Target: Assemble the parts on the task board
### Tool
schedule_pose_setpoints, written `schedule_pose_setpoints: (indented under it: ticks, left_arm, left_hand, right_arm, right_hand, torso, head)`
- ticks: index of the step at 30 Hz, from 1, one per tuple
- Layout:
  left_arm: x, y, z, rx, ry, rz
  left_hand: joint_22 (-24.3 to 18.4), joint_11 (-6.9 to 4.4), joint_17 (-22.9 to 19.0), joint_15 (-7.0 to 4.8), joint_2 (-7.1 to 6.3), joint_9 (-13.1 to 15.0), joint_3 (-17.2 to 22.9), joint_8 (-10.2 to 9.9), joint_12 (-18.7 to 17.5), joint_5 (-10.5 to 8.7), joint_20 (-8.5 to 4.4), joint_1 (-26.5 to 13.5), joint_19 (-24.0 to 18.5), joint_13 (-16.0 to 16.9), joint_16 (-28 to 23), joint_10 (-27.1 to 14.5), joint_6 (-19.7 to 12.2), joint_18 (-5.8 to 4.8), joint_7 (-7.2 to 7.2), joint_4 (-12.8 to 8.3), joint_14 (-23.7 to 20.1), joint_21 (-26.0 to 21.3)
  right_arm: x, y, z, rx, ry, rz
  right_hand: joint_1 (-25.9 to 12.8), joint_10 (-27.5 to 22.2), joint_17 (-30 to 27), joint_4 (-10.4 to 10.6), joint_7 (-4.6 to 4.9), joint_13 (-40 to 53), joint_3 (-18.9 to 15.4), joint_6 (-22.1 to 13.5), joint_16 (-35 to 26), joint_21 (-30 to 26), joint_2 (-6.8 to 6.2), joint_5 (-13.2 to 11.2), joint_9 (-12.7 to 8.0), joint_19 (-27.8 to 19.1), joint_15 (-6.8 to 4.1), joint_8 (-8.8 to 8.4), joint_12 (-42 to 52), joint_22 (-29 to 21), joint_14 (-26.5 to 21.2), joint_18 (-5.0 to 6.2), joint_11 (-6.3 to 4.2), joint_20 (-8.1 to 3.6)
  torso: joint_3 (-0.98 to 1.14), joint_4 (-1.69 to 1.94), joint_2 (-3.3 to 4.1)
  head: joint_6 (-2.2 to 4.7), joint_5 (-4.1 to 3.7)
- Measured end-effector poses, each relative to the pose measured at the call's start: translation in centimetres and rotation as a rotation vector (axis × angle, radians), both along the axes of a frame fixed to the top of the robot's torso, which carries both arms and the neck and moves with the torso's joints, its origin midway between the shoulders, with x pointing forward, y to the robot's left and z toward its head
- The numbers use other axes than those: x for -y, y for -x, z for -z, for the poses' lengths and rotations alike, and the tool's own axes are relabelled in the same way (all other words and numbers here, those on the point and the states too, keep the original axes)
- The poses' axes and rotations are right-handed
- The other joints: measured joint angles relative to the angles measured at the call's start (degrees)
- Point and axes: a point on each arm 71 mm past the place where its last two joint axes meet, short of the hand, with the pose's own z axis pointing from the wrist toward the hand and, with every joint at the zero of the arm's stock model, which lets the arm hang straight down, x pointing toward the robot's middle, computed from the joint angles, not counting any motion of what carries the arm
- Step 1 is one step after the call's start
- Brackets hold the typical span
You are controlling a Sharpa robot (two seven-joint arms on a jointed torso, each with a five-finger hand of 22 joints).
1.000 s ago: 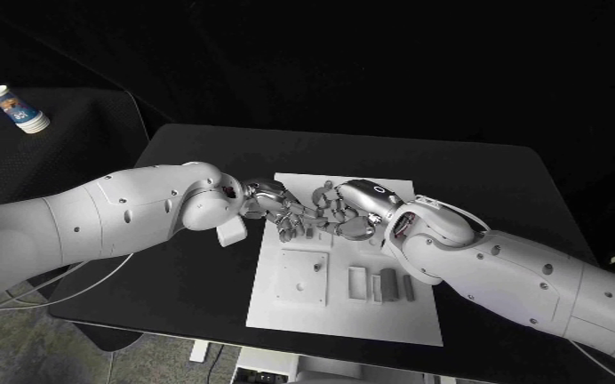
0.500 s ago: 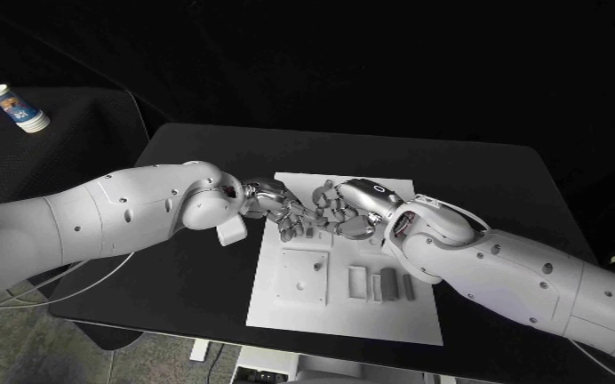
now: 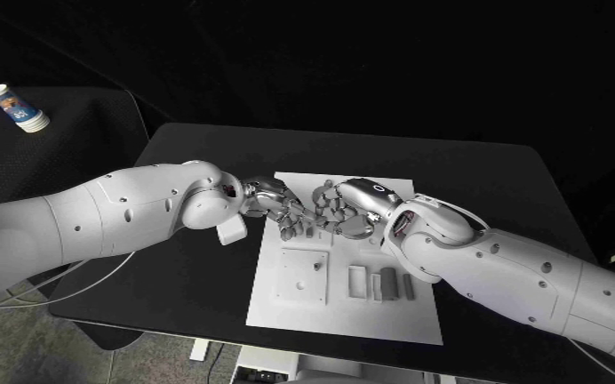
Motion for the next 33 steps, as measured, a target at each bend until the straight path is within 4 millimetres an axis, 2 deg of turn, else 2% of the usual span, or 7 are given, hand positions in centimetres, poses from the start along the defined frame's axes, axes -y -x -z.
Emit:
schedule_pose_setpoints:
  ticks: [1, 2, 6, 12, 23, 29, 33]
  left_arm:
    - [0.0, 0.0, 0.0, 0.0, 0.0, 0.001]
    - [0.1, 0.0, 0.0, 0.001, 0.0, 0.001]
    - [0.1, 0.0, 0.0, 0.003, 0.001, 0.003]
    - [0.2, 0.0, -0.1, 0.005, 0.002, 0.003]
    - [0.5, 0.0, -0.1, 0.006, 0.003, 0.007]
    - [0.6, 0.0, 0.0, 0.005, 0.001, 0.008]
    - [0.6, 0.0, 0.0, 0.006, 0.001, 0.008]
  left_hand:
    - [0.0, -0.07, 0.02, 0.0, 0.07, 0.0, 0.13, -0.01, 0.0, 0.02, 0.0, 0.22, 0.0, 0.0, 0.0, 0.07, 0.0, 0.0, 0.0, -0.12, 0.0, 0.0]
    - [0.0, -0.07, 0.09, 0.0, 0.13, 0.0, 0.53, -0.01, 0.0, 0.09, 0.0, 0.29, 0.0, 0.0, 0.0, 0.07, 0.0, -0.01, 0.0, -0.19, 0.0, 0.0]
    - [0.0, 0.02, 0.19, 0.0, 0.19, 0.0, 1.01, 0.0, 0.0, 0.22, 0.0, 0.54, 0.0, 0.0, 0.0, 0.4, 0.2, -0.01, 0.2, -0.37, 0.0, 0.0]
    - [0.01, -0.06, 0.25, 0.0, 0.21, 0.0, 1.01, 0.0, 0.0, 0.22, 0.0, 0.98, 0.0, -0.01, 0.0, 0.48, 0.19, -0.02, 0.21, -0.38, 0.0, 0.0]
    - [0.01, -0.06, 0.31, 0.0, 0.2, -0.01, 1.17, 0.0, 0.0, 0.18, 0.0, 0.98, 0.0, -0.01, 0.0, 0.48, 0.19, -0.03, 0.21, -0.54, 0.0, 0.0]
    - [-0.04, -0.06, 0.36, 0.0, 0.2, -0.01, 1.17, 0.0, 0.0, 0.17, 0.0, 0.98, 0.0, -0.01, 0.0, 0.48, 0.19, -0.04, 0.21, -0.54, 0.0, 0.0]
    - [-0.03, -0.06, 0.36, 0.0, 0.19, -0.01, 1.17, 0.0, 0.0, 0.07, 0.0, 0.97, 0.0, -0.02, 0.0, 0.48, 0.18, -0.04, 0.21, -0.54, 0.0, -0.16]
  right_arm:
    - [0.0, 0.0, 0.0, 0.0, 0.0, 0.0]
    - [0.0, 0.0, 0.0, 0.0, -0.001, 0.002]
    - [0.1, -0.1, 0.1, -0.002, -0.001, 0.008]
    - [-0.1, -0.1, 0.1, -0.005, -0.006, 0.008]
    - [-0.9, 0.1, -0.1, -0.008, -0.014, -0.004]
    - [-1.0, 0.2, -0.1, -0.006, -0.016, -0.005]
    - [-1.0, 0.2, -0.1, -0.001, -0.014, -0.004]
  right_hand:
    - [-0.19, 0.0, -0.03, -0.04, 0.12, -0.05, -0.02, -0.12, 0.0, 0.0, -0.3, 0.01, 0.0, 0.11, 0.0, -0.09, 0.0, 0.0, 0.0, 0.0, 0.0, 0.11]
    - [-0.95, 0.0, -0.1, -0.19, 0.81, -0.18, 0.09, -0.89, 0.0, 0.0, -1.55, 0.23, 0.0, 0.33, 0.01, -0.93, 0.0, 0.1, 0.01, 0.01, 0.0, 0.29]
    - [-3.5, -1.28, -0.15, -0.09, 0.94, -0.38, -2.07, -5.17, 0.02, -0.04, -4.21, -0.23, -1.54, 0.55, 0.5, -3.65, -0.39, 0.37, -0.78, 0.02, 0.44, 0.05]
    - [-6.05, -3.0, -0.15, -0.18, 1.28, -0.54, -4.8, -9.13, -0.21, -0.04, -5.51, -0.23, -2.4, 0.64, 0.81, -4.99, -0.73, 0.55, -2.07, 0.04, 0.91, -0.02]
    - [-6.29, -3.09, -0.14, -0.18, 1.31, -0.53, -4.79, -9.18, -0.25, -0.04, -5.27, -0.23, -2.4, 0.63, 0.7, -4.99, -0.84, 0.56, -2.37, 0.09, 0.82, -0.02]
    - [-4.45, -3.28, -0.06, -0.58, 0.88, -0.39, -4.39, -5.34, -0.3, -0.03, -3.44, -0.23, -1.42, 1.03, 0.76, -2.53, -0.39, 0.93, -2.41, 0.1, 1.02, -0.22]
    - [-3.34, -2.76, -0.03, -0.58, 0.36, -0.34, -3.43, -1.41, 0.02, -0.01, -2.33, -0.23, -0.4, 1.46, 0.79, -0.57, 0.22, 1.27, -2.24, 0.1, 0.5, -0.21]
  torso:
    - [0.0, 0.0, 0.0]
    - [0.0, 0.0, 0.0]
    - [-0.01, 0.0, 0.0]
    - [-0.01, 0.01, 0.0]
    - [-0.02, 0.02, 0.01]
    - [-0.02, 0.03, 0.01]
    - [-0.03, 0.03, 0.01]
  head:
    - [0.0, -0.01]
    - [-0.01, -0.01]
    - [-0.01, -0.02]
    - [-0.02, -0.01]
    - [-0.11, 0.03]
    - [-0.21, 0.15]
    - [-0.3, 0.2]
